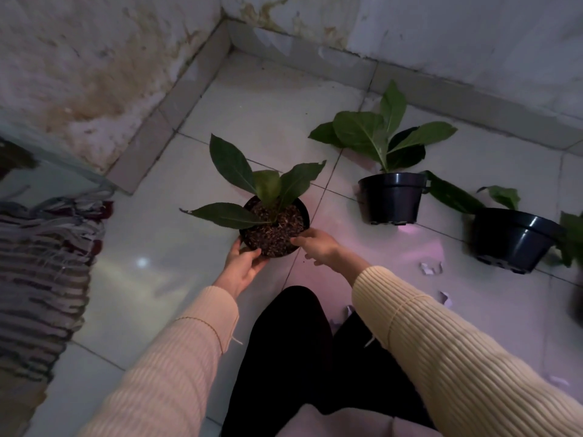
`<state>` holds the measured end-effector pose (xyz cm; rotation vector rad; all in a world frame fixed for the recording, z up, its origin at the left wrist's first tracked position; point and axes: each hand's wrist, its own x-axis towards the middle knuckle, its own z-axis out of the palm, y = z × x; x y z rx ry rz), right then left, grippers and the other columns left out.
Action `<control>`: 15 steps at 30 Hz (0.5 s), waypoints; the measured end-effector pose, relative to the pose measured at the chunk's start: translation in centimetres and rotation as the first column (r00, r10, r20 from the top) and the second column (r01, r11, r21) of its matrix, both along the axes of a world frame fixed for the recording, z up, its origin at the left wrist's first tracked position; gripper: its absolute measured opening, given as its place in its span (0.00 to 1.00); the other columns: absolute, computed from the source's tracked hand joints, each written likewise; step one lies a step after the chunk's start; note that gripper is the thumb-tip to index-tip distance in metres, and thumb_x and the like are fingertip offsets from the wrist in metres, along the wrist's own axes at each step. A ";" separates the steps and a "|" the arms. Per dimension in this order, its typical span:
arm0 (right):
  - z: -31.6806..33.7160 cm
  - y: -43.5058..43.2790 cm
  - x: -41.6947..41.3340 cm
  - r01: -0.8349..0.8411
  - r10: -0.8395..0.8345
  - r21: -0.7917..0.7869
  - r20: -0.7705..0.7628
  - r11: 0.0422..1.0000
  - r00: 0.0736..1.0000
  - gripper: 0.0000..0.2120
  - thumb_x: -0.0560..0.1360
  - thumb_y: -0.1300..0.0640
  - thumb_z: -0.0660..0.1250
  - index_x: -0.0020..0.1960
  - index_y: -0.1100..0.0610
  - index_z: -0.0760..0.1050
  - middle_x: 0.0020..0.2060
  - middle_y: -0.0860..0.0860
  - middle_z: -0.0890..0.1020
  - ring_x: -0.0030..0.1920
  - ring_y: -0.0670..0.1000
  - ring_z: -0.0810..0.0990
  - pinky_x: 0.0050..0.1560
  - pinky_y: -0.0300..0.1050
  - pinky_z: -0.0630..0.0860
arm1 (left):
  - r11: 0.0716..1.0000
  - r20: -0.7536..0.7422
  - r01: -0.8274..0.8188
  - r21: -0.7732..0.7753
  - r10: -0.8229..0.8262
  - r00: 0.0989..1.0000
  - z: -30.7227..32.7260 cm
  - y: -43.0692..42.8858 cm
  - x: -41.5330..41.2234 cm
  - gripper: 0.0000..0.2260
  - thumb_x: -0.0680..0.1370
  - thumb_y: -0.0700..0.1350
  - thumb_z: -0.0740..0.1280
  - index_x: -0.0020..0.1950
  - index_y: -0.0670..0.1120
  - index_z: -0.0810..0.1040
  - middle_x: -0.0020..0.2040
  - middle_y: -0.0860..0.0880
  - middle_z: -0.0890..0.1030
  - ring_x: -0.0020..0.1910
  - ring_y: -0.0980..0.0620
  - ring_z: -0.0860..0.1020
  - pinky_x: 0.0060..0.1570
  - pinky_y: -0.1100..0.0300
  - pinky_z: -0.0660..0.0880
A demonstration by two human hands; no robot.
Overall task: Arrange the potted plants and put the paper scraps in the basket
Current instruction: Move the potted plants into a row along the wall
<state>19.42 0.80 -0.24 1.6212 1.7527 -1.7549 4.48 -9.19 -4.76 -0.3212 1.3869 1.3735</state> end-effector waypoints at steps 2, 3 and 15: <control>-0.2 0.0 0.1 -0.002 0.002 0.010 -0.002 1.000 1.000 0.23 0.77 0.47 0.63 0.68 0.58 0.70 0.63 0.56 0.75 0.58 0.58 0.77 0.56 0.52 0.76 | 1.000 -0.018 -0.005 -0.003 0.005 1.000 -0.2 -0.2 0.1 0.30 0.76 0.26 0.57 0.74 0.48 0.61 0.71 0.40 0.67 0.66 0.37 0.70 0.61 0.45 0.72; -0.3 0.0 0.1 -0.005 0.005 0.024 -0.001 1.000 1.000 0.23 0.77 0.47 0.63 0.68 0.57 0.69 0.63 0.56 0.75 0.58 0.57 0.77 0.57 0.52 0.76 | 1.000 -0.033 -0.002 -0.008 0.002 0.999 -0.3 -0.3 0.1 0.29 0.76 0.26 0.58 0.74 0.47 0.61 0.71 0.40 0.67 0.67 0.38 0.70 0.62 0.46 0.71; -0.7 1.1 6.3 0.173 -0.165 0.086 -0.086 0.981 0.982 0.22 0.78 0.51 0.63 0.70 0.52 0.67 0.68 0.57 0.70 0.48 0.55 0.79 0.38 0.39 0.74 | 0.821 0.021 0.485 -0.300 -0.503 0.864 0.6 0.4 6.4 0.04 0.76 0.37 0.65 0.49 0.42 0.76 0.41 0.47 0.76 0.39 0.53 0.74 0.41 0.63 0.73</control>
